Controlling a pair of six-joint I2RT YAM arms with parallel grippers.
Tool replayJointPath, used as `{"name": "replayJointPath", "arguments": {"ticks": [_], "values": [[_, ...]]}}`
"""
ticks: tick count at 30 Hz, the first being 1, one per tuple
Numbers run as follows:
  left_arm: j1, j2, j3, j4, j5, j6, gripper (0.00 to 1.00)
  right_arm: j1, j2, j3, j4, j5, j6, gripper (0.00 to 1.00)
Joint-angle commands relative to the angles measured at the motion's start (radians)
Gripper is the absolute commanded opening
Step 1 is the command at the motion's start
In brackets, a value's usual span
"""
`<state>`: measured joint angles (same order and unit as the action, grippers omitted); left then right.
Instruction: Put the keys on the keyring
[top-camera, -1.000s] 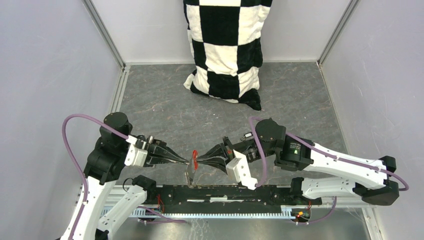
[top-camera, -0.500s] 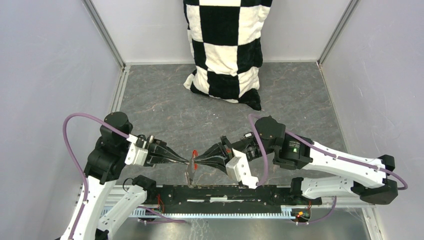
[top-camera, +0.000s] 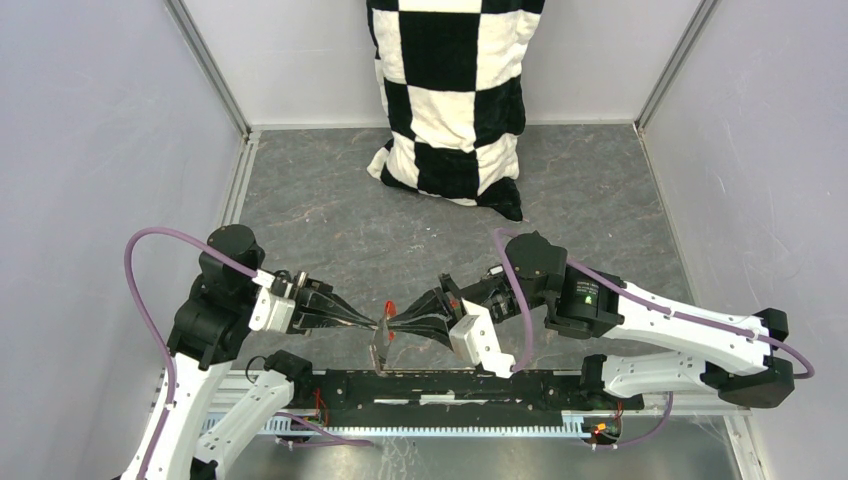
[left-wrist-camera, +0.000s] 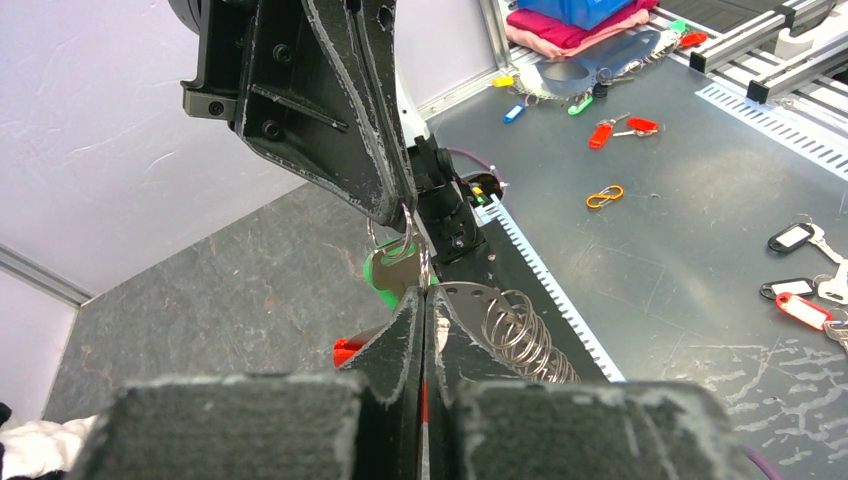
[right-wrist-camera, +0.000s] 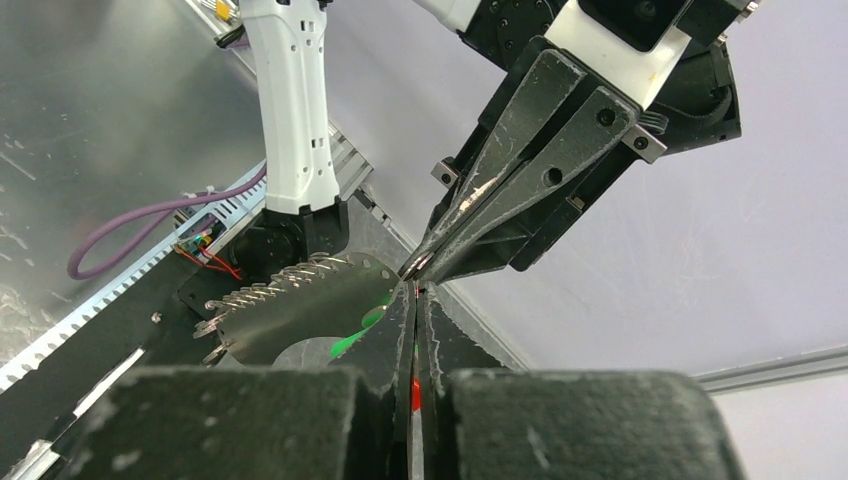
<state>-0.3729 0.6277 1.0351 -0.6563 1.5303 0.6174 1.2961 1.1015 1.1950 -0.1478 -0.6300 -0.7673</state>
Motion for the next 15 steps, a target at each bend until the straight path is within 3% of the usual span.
{"name": "replayJointPath", "arguments": {"ticks": [1, 15], "values": [[-0.002, -0.004, 0.017, 0.017, 0.046, -0.036, 0.02, 0.007, -0.002, 0.044, 0.008, -0.028, -0.008, 0.00], [-0.003, -0.006, 0.016, 0.018, 0.031, -0.043, 0.02, 0.014, 0.016, 0.059, 0.008, -0.051, -0.007, 0.00]]}}
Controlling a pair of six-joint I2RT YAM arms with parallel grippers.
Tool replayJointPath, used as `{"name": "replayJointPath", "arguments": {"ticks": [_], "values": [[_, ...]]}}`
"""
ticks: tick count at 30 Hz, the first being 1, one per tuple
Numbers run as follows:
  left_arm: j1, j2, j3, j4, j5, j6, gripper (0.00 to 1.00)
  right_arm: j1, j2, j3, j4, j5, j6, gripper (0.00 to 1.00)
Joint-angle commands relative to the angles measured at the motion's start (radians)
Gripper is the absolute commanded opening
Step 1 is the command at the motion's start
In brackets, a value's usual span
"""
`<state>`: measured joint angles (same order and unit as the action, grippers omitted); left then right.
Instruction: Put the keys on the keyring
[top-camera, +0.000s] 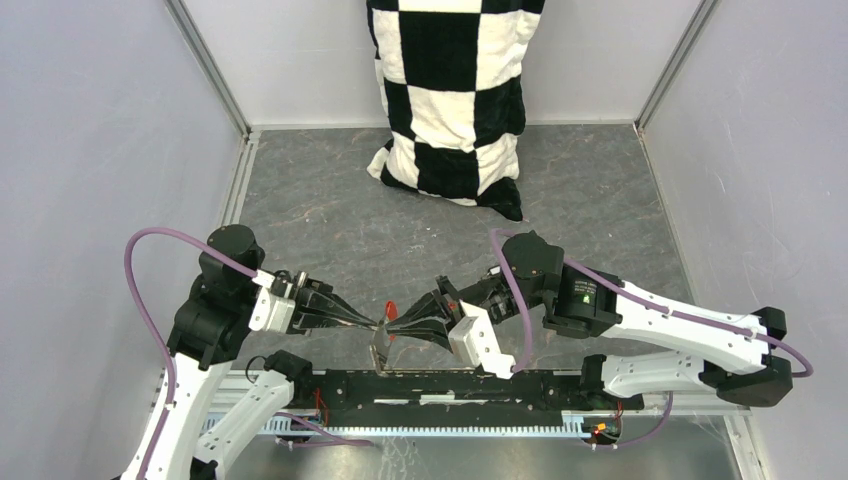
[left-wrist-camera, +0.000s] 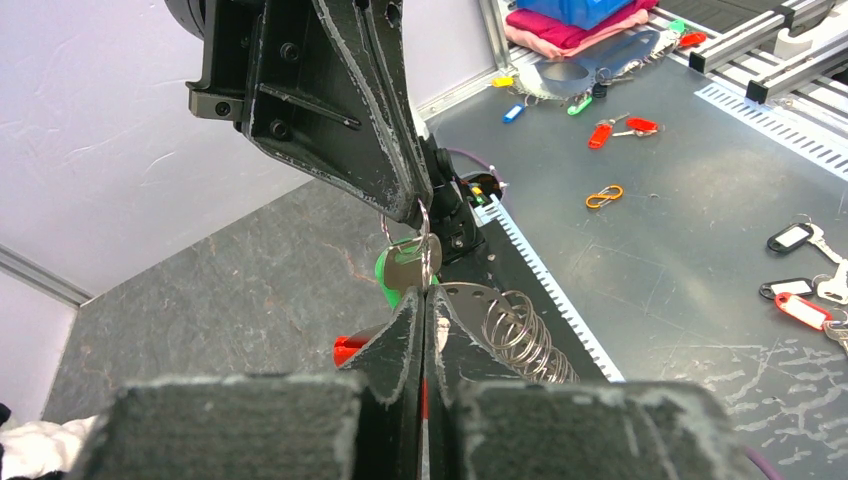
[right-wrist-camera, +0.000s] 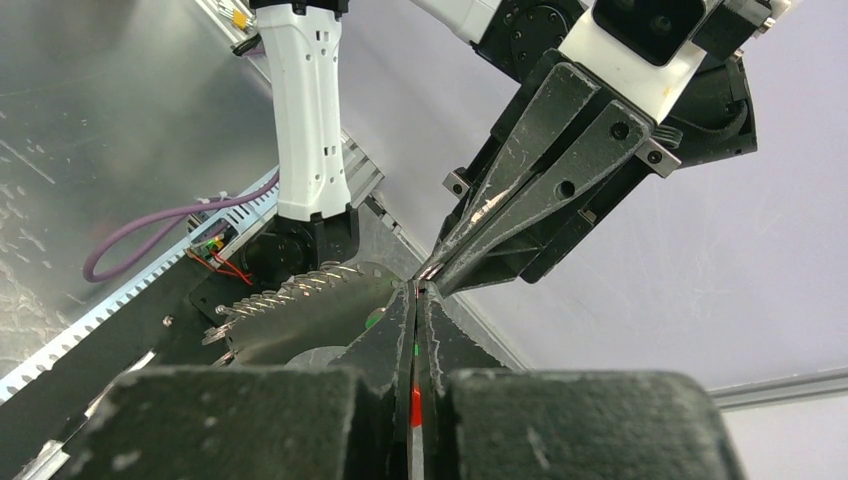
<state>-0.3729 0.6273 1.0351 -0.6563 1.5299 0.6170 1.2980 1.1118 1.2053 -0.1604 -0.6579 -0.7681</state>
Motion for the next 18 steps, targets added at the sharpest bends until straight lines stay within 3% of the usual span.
{"name": "replayJointPath", "arguments": {"ticks": [1, 18], "values": [[-0.002, -0.007, 0.016, 0.017, 0.029, -0.045, 0.02, 0.012, 0.008, 0.051, 0.019, -0.023, -0.005, 0.00], [-0.003, -0.013, 0.006, 0.020, 0.016, -0.048, 0.02, 0.021, 0.032, 0.060, 0.047, -0.028, -0.003, 0.00]]}}
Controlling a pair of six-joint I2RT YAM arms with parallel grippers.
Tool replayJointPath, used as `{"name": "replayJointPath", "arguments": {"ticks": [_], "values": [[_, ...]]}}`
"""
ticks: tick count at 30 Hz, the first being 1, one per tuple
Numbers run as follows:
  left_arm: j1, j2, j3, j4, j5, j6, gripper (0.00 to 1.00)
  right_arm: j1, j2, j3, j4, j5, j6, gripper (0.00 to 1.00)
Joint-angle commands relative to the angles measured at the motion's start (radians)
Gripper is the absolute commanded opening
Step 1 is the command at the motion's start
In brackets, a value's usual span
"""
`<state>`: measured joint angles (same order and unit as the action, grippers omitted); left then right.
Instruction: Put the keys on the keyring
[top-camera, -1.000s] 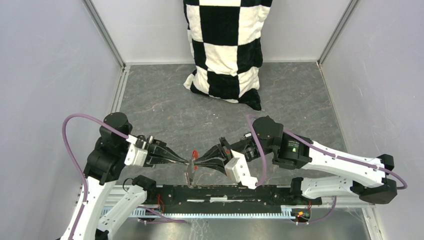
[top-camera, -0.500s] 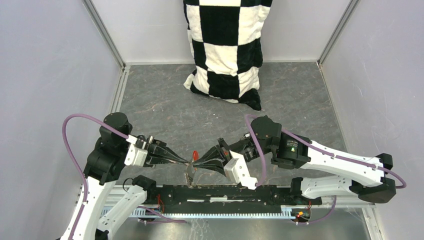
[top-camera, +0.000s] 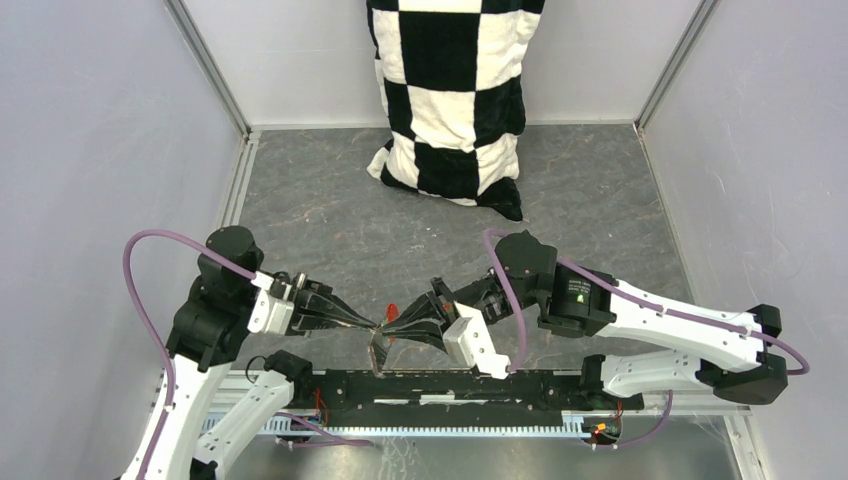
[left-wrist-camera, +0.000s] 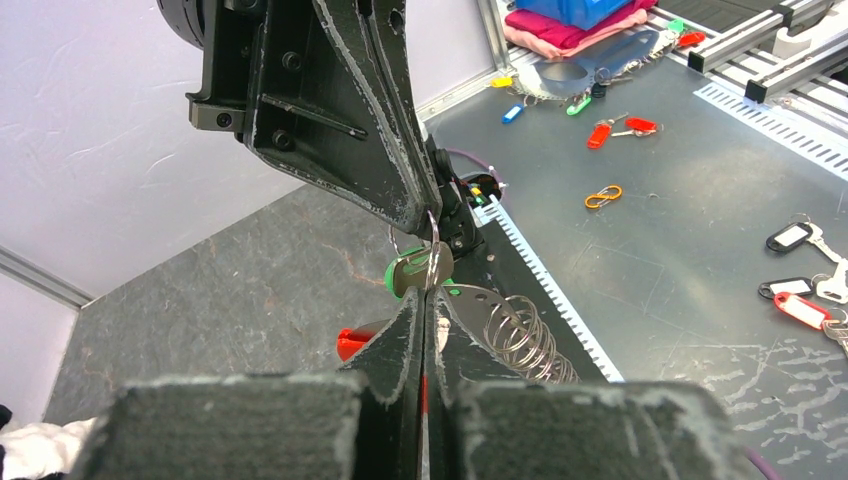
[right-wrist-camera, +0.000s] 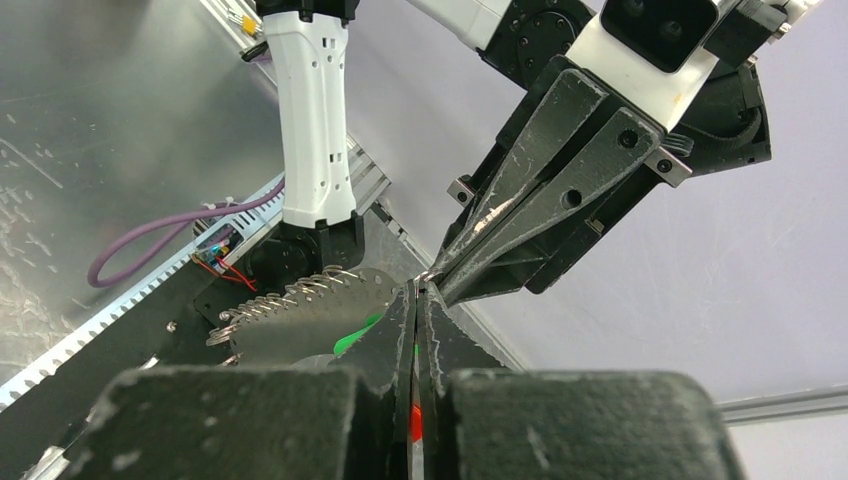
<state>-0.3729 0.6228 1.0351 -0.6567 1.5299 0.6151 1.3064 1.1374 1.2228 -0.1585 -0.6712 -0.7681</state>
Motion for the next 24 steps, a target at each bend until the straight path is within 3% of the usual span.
{"name": "replayJointPath", "arguments": {"ticks": [1, 24], "values": [[-0.002, -0.010, 0.005, 0.019, 0.014, -0.046, 0.02, 0.012, 0.005, 0.041, 0.047, -0.013, -0.002, 0.00], [-0.002, -0.034, -0.013, 0.021, -0.057, -0.057, 0.02, 0.014, 0.042, 0.075, 0.086, -0.027, 0.027, 0.00]]}}
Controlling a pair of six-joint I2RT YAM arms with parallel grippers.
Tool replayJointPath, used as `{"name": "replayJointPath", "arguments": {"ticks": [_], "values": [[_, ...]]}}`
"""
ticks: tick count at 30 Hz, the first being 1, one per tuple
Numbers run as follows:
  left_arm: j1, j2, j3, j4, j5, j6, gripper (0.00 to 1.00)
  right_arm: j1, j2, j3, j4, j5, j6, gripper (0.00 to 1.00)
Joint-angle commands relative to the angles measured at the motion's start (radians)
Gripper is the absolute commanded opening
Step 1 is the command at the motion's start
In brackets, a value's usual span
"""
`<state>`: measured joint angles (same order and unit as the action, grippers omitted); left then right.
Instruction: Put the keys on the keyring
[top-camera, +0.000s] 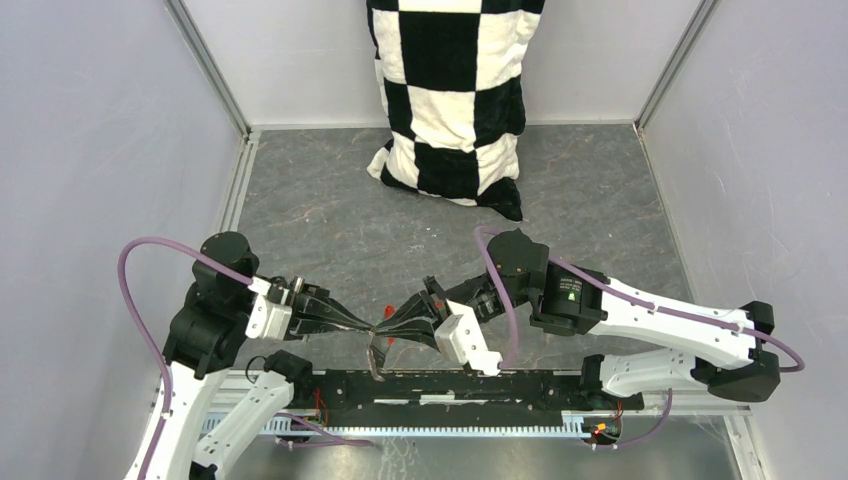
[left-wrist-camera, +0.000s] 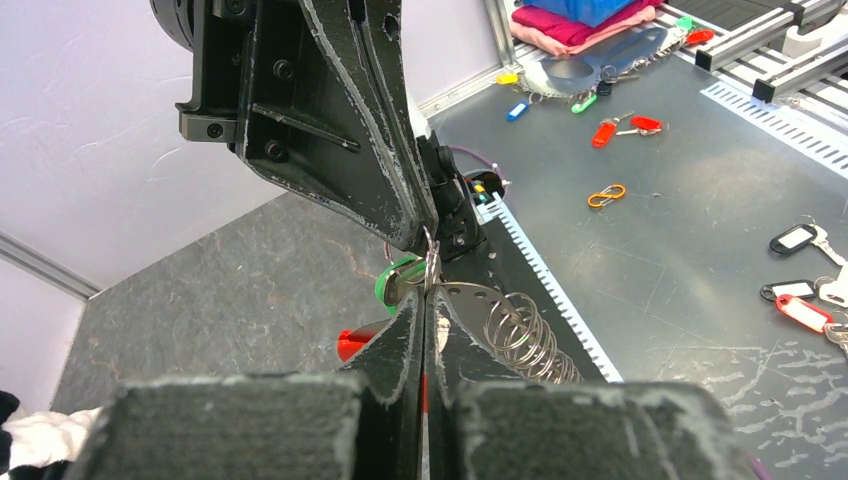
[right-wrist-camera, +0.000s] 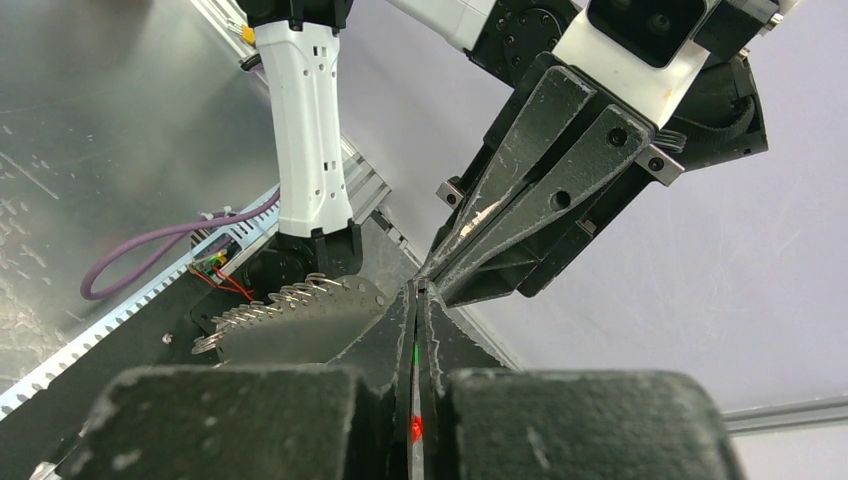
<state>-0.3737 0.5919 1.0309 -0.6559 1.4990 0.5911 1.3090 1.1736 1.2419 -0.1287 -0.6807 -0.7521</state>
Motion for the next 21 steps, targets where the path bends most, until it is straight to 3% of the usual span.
{"name": "replayJointPath", "arguments": {"ticks": [1, 9, 21], "values": [[-0.002, -0.003, -0.009, 0.021, -0.026, -0.034, 0.02, 0.011, 0.009, 0.058, 0.054, -0.016, 0.011, 0.00], [-0.001, -0.015, -0.021, 0.022, -0.018, -0.024, 0.02, 0.011, 0.032, 0.089, 0.052, -0.004, 0.036, 0.00], [-0.002, -0.019, -0.021, 0.021, -0.020, -0.024, 0.02, 0.011, 0.111, 0.207, -0.116, 0.006, 0.048, 0.00]]}}
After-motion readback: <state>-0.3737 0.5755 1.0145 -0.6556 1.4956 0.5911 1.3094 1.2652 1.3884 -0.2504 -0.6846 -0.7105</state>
